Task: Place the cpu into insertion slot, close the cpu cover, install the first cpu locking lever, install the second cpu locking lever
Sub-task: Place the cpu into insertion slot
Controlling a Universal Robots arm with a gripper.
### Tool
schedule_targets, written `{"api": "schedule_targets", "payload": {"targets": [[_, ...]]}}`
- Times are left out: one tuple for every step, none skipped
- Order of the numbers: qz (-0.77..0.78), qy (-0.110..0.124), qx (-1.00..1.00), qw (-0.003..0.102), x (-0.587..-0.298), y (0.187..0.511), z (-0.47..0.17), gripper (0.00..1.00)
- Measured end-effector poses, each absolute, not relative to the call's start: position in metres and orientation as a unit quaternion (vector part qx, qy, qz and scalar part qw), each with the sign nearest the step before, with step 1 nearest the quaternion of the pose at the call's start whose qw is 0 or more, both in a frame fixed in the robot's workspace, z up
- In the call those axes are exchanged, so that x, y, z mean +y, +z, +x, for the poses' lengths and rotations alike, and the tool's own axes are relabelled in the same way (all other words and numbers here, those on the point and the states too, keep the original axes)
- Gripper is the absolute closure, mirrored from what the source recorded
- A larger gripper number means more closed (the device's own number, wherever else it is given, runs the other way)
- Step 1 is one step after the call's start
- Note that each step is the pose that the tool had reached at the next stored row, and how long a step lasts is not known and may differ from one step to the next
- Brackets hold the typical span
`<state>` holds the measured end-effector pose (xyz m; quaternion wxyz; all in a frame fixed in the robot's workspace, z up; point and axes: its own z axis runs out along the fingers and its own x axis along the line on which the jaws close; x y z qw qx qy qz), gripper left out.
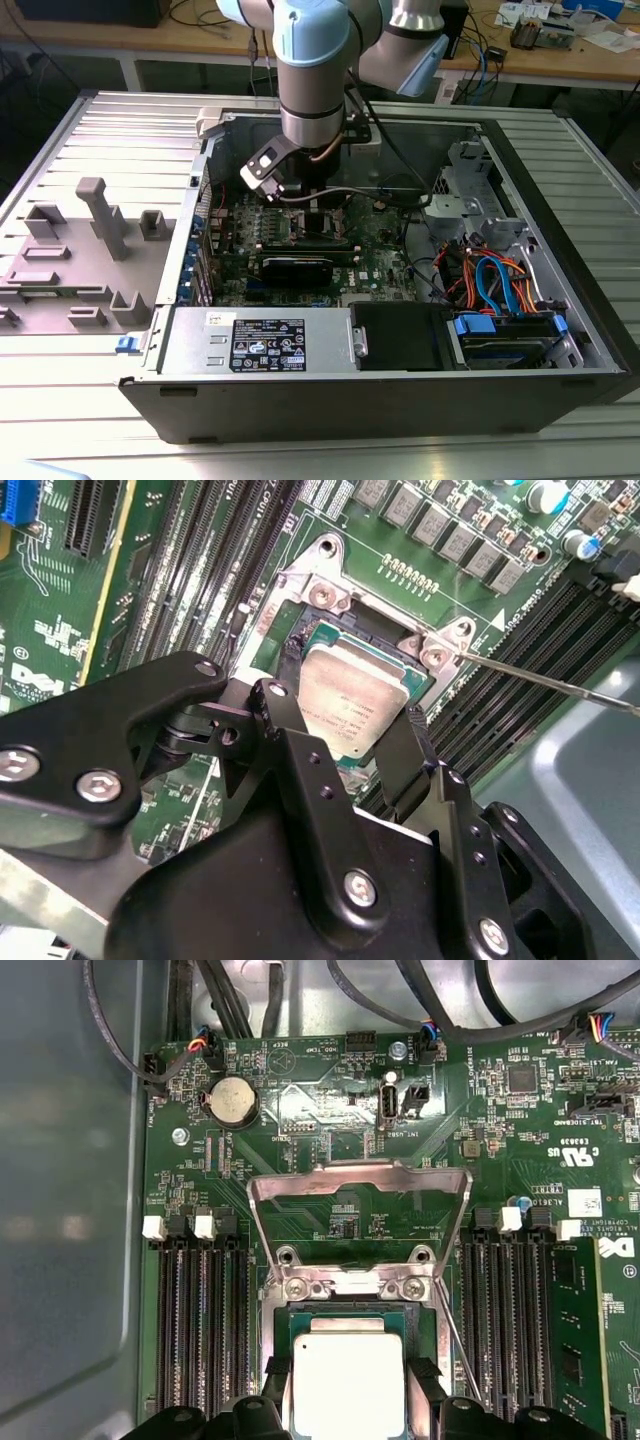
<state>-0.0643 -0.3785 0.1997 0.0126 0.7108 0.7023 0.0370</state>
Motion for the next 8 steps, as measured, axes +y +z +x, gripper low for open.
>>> {"api": "schedule_targets", "payload": {"targets": [[0.711,0.037,0.702,0.013,-0.3786,0.1996,-0.0643,0.46],[0.711,0.037,0.702,0.013,-0.3786,0.1996,-0.0643,0.46],[0.711,0.037,0.702,0.013,-0.3786,0.1995,-0.0643,0.46],[0.711,0.037,0.702,0.013,-0.3786,0.1995,-0.0643,0.46],[0.711,0.037,0.702,0.013,-0.3785,0.1996,-0.0643,0.46],[0.711,0.037,0.702,0.013,-0.3784,0.1999,-0.0642,0.46],[0.711,0.037,0.702,0.013,-0.3784,0.2002,-0.0642,0.46],[0.711,0.037,0.702,0.013,-0.3784,0.2002,-0.0642,0.46]]}}
